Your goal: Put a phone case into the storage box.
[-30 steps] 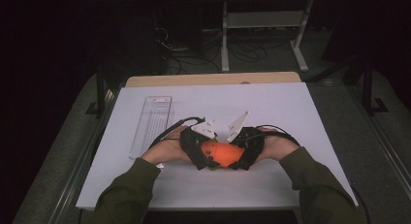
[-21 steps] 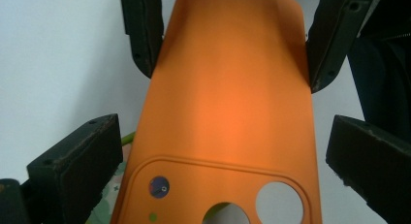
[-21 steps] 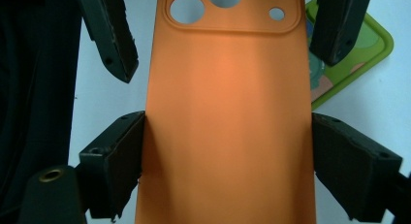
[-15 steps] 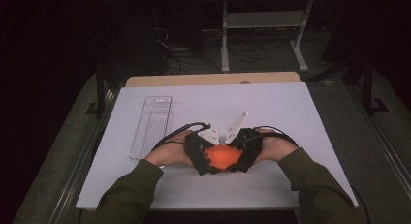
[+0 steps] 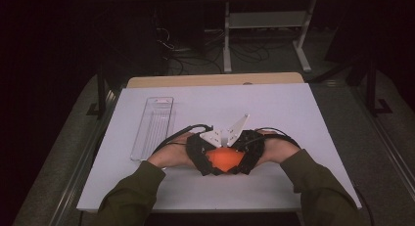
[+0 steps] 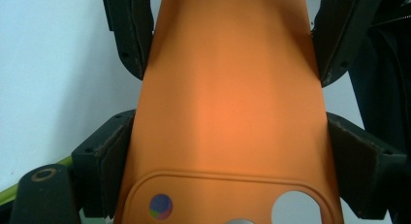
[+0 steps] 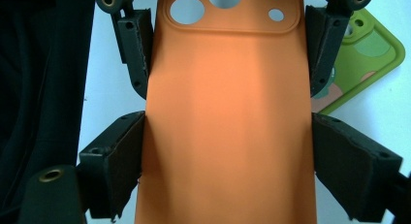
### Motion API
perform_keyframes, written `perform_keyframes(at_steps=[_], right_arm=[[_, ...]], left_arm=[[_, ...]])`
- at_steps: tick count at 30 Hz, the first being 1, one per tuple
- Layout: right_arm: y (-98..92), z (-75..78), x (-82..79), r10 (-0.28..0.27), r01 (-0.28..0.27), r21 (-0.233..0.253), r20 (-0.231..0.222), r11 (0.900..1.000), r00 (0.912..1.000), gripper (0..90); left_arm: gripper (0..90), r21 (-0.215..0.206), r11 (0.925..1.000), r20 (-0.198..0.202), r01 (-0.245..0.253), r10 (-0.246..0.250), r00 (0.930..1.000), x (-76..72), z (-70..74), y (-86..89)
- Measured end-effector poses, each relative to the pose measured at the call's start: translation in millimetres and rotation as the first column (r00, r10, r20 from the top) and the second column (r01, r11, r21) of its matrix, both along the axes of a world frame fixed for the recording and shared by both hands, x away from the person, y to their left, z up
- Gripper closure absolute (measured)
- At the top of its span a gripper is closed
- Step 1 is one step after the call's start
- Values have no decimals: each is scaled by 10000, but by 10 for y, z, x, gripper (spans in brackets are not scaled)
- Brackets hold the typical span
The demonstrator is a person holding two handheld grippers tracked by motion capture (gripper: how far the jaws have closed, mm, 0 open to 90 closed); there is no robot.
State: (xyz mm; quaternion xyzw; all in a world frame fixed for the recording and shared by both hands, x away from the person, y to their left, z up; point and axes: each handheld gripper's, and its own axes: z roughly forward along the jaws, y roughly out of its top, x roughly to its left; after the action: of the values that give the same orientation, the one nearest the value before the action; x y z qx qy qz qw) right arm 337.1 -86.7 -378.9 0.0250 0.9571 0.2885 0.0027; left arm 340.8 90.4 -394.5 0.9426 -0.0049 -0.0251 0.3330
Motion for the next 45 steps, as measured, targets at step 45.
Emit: perform_keyframes(at_steps=[45], right_arm=[[-738,-184,-127,-6766,6753,3160,-1242,6664,7258,17]], left_arm=[[151,91,8905,127,-4548,4547,8906,191,71,244]])
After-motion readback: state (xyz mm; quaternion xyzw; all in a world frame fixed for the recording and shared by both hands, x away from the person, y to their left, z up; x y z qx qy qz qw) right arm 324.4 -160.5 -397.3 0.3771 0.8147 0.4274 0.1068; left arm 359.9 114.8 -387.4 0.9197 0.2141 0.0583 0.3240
